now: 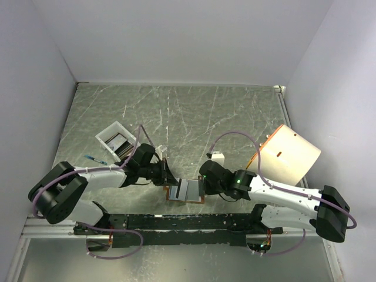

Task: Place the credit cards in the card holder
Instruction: Insert the credit card into the card holder.

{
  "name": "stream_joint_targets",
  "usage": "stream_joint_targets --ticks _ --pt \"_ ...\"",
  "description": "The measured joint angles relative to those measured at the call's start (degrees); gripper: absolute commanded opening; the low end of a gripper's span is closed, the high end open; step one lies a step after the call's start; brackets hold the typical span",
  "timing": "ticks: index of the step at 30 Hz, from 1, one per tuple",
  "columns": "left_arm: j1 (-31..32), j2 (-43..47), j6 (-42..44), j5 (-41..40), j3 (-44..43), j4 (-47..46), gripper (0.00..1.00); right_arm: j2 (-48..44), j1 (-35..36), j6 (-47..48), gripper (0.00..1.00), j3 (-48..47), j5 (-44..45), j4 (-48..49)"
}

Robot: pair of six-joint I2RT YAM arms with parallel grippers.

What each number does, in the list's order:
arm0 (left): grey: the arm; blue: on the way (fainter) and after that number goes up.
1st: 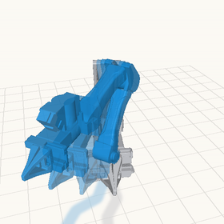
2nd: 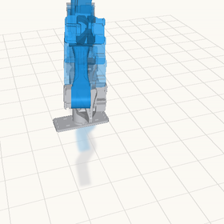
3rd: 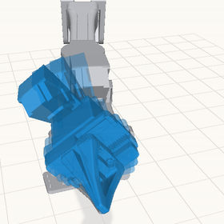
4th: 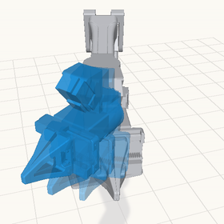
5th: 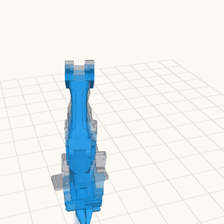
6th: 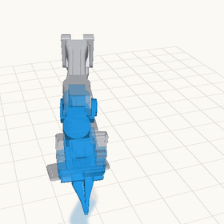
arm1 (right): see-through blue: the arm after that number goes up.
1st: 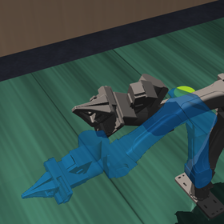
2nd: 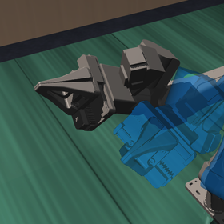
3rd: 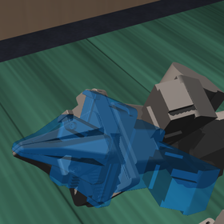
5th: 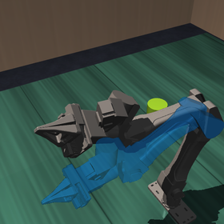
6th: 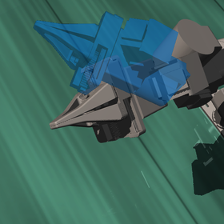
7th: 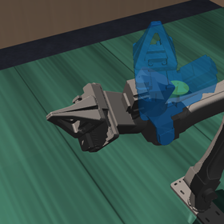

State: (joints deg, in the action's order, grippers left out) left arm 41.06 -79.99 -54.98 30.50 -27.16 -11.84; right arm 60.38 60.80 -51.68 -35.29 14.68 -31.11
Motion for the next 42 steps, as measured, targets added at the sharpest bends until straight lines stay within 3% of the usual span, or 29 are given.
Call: stream_joint_targets --ticks 10,42 --pt "2.10 -5.03 -0.98 -1.42 -0.07 -3.06 0.07 -0.44 -0.11 -0.42 0.00 1.44 0.04 1.20" --pt "3.85 -8.13 0.13 -8.81 -2.99 -1.51 0.07 -3.15 -0.37 -1.73 0.00 4.07 0.02 2.56"
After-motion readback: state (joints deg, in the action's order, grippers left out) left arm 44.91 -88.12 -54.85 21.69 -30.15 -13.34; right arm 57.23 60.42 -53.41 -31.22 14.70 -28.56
